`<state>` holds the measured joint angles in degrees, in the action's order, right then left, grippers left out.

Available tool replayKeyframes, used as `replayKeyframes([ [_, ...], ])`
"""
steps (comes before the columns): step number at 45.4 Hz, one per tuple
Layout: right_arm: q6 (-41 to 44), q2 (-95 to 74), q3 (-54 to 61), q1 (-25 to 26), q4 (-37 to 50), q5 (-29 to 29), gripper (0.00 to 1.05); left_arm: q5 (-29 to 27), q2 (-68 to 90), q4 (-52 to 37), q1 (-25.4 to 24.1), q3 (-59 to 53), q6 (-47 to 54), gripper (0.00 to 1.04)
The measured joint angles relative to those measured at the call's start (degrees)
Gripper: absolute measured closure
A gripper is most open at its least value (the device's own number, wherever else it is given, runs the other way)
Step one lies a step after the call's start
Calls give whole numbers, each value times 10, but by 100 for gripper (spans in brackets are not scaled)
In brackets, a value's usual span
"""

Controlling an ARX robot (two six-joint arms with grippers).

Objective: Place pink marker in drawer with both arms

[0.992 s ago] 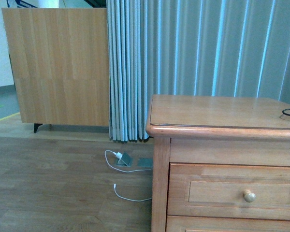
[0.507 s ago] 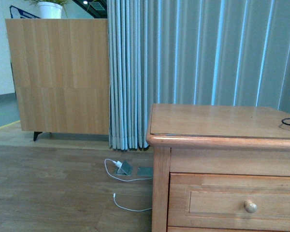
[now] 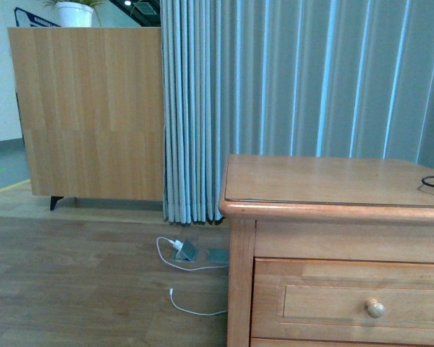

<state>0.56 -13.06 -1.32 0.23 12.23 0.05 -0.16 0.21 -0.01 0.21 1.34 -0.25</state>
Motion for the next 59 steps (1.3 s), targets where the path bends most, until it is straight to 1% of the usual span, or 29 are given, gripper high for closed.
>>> replayKeyframes([
  [11,0,33,10,0,-23,0,103,0,0,0,0,0,0,6],
  [16,0,110,10,-1,-116,0,103,0,0,0,0,0,0,6],
  [34,0,128,10,-1,-122,0,103,0,0,0,0,0,0,6],
  [35,0,128,10,-1,-122,0,101,0,0,0,0,0,0,6],
  [37,0,128,10,-1,-122,0,91,0,0,0,0,0,0,6],
  [43,0,128,10,-1,-122,0,70,0,0,0,0,0,0,6],
  [44,0,128,10,-1,-122,0,64,0,0,0,0,0,0,6],
  [47,0,128,10,-1,-122,0,53,0,0,0,0,0,0,6],
  [48,0,128,10,-1,-122,0,48,0,0,0,0,0,0,6],
  [53,0,128,10,-1,-122,0,30,0,0,0,0,0,0,6],
  [54,0,128,10,-1,-122,0,25,0,0,0,0,0,0,6],
  [59,0,128,10,-1,-122,0,7,0,0,0,0,0,0,6],
])
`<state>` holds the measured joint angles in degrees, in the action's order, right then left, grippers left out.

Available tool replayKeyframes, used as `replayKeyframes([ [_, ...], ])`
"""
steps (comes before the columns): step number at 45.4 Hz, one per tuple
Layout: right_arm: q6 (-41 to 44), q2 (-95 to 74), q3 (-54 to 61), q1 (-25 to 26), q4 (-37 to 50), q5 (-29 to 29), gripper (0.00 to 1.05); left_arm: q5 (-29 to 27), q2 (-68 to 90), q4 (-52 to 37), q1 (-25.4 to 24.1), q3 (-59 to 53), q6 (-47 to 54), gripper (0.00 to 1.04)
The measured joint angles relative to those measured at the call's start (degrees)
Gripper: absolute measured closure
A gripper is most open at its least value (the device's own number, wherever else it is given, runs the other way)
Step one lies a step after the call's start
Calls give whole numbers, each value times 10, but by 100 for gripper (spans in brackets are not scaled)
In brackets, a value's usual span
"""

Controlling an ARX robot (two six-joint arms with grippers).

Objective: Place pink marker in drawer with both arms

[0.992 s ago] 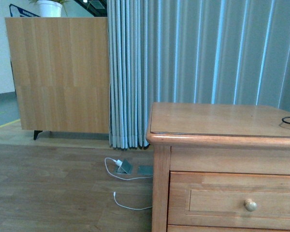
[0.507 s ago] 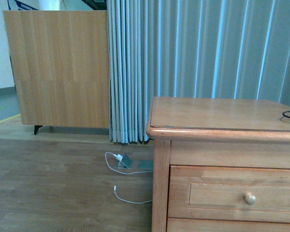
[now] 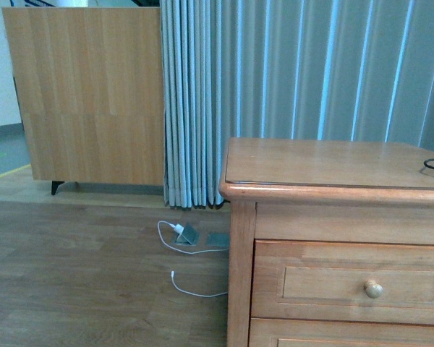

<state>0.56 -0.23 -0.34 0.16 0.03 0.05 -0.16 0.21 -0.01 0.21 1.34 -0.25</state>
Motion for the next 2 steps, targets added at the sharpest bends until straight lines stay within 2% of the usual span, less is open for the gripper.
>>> replayKeyframes([
  [2,0,0,0,0,0,0,8,0,0,0,0,0,0,6],
])
